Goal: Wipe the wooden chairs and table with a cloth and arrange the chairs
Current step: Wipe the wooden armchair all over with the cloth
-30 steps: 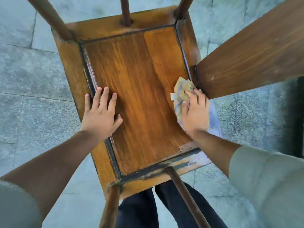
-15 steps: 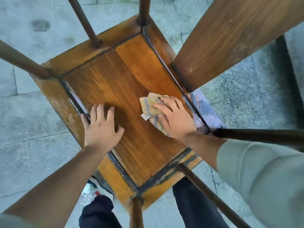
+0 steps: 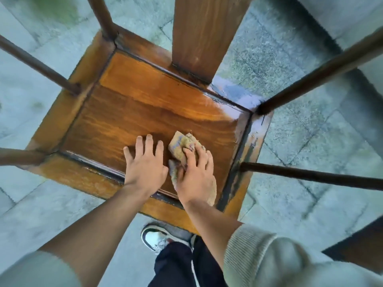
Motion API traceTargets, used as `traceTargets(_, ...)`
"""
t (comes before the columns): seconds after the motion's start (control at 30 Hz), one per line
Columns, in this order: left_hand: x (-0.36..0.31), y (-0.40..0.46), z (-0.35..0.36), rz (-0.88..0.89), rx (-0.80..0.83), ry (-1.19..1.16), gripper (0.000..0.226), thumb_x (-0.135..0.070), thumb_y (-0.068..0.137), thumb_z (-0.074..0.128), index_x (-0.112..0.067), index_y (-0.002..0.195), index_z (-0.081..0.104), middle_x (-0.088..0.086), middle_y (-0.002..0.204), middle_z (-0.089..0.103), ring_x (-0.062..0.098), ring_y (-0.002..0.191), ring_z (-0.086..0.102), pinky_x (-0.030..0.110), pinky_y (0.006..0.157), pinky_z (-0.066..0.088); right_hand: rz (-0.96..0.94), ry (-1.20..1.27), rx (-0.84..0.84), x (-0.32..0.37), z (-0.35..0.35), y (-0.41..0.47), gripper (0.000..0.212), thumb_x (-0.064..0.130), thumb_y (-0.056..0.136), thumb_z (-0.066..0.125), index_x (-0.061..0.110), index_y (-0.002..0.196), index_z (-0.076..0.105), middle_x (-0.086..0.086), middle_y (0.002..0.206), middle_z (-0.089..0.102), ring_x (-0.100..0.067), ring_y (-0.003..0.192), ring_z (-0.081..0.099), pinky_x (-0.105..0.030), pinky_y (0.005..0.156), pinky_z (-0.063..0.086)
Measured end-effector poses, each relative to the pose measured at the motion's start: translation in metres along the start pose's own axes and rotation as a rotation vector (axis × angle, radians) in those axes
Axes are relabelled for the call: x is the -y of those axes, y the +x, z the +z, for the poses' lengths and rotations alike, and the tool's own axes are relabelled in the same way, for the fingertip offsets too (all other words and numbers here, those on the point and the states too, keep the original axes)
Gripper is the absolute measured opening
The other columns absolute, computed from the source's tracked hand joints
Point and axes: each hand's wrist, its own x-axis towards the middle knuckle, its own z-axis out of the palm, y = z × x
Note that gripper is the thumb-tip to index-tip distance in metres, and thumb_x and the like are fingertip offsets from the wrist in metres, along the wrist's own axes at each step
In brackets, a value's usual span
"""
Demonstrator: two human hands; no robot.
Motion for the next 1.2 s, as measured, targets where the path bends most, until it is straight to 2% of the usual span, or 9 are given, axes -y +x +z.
traceTargets(0.2,0.001,0.019,-0.024,0.057,-0.002,0.074,0.063,-0.044,0.079,0.056,-0.017,0.135,0.043,0.015,0.14,0.039,0.035,0.123,0.038,0.057,0.089,0.047,0.19,0.086,-0.012,0.01,0.001,-0.003,0.06,0.045,0.104,0.042,0.03,0.16,0.028,-0.003,0.171,0.018,-0.036,0.156,0.008,-0.045,0.127,0.012)
traceTargets(0.33,-0.001,0.004,-0.024,0.172,0.042,0.139,0.069,-0.046,0.086,0.051,-0.019,0.146,0.034,0.015,0.151,0.031,0.034,0.14,0.027,0.059,0.107,0.036,0.431,0.211,-0.047,0.017,0.014,-0.041,0.057,0.047,0.107,0.036,0.034,0.161,0.022,0.0,0.171,0.012,-0.032,0.157,0.003,-0.05,0.125,0.019)
traceTargets(0.43,-0.008,0.01,-0.031,0.364,0.003,0.158,0.074,-0.045,0.09,0.046,-0.022,0.156,0.023,0.014,0.163,0.017,0.034,0.151,0.007,0.06,0.119,0.016,0.435,0.26,-0.127,0.012,0.011,-0.045,0.055,0.045,0.107,0.041,0.036,0.158,0.024,0.002,0.17,0.012,-0.028,0.157,0.004,-0.047,0.125,0.024)
traceTargets(0.63,-0.01,0.049,-0.026,0.81,-0.028,0.179,0.072,-0.047,0.091,0.046,-0.027,0.157,0.025,0.011,0.166,0.014,0.034,0.153,0.004,0.063,0.119,0.01,1.088,0.458,-0.532,-0.028,0.01,-0.04,0.047,0.031,0.105,0.052,0.017,0.15,0.046,-0.016,0.156,0.038,-0.039,0.143,0.031,-0.051,0.118,0.026)
traceTargets(0.77,-0.034,0.109,-0.048,0.881,-0.052,0.197,0.069,-0.052,0.095,0.039,-0.032,0.157,0.016,0.007,0.167,0.005,0.031,0.153,-0.002,0.062,0.121,0.006,1.306,0.602,-0.74,-0.055,-0.013,0.027,0.04,0.026,0.105,0.049,0.008,0.141,0.051,-0.022,0.146,0.045,-0.044,0.131,0.039,-0.046,0.11,0.026)
traceTargets(0.97,-0.018,0.138,-0.056,0.941,0.021,0.255,0.071,-0.057,0.095,0.039,-0.036,0.157,0.01,0.003,0.168,0.002,0.027,0.154,-0.003,0.058,0.121,0.005,1.637,0.78,-0.836,-0.112,-0.023,0.015,0.042,0.034,0.106,0.046,0.01,0.14,0.052,-0.021,0.144,0.049,-0.045,0.131,0.047,-0.049,0.107,0.037)
traceTargets(1.03,-0.019,0.143,-0.06,0.955,0.044,0.266,0.072,-0.058,0.095,0.039,-0.037,0.157,0.01,0.003,0.168,0.004,0.026,0.154,-0.001,0.057,0.121,0.007,1.553,0.729,-0.847,-0.11,-0.024,0.017,0.04,0.031,0.105,0.048,0.01,0.139,0.054,-0.02,0.142,0.05,-0.045,0.129,0.046,-0.047,0.108,0.035)
traceTargets(1.13,-0.019,0.149,-0.065,0.946,0.039,0.294,0.07,-0.058,0.094,0.041,-0.036,0.156,0.017,0.004,0.167,0.01,0.027,0.154,0.005,0.058,0.119,0.012,1.166,0.496,-0.859,-0.048,0.0,0.019,0.038,0.026,0.104,0.055,0.007,0.137,0.057,-0.021,0.139,0.052,-0.044,0.127,0.044,-0.044,0.107,0.03)
traceTargets(1.2,-0.022,0.148,-0.071,0.932,0.051,0.31,0.066,-0.058,0.094,0.041,-0.037,0.154,0.023,0.004,0.165,0.016,0.027,0.153,0.009,0.059,0.118,0.015,1.05,0.358,-0.817,0.0,0.018,0.012,0.04,0.032,0.101,0.056,0.011,0.136,0.06,-0.016,0.139,0.054,-0.039,0.128,0.045,-0.045,0.103,0.039)
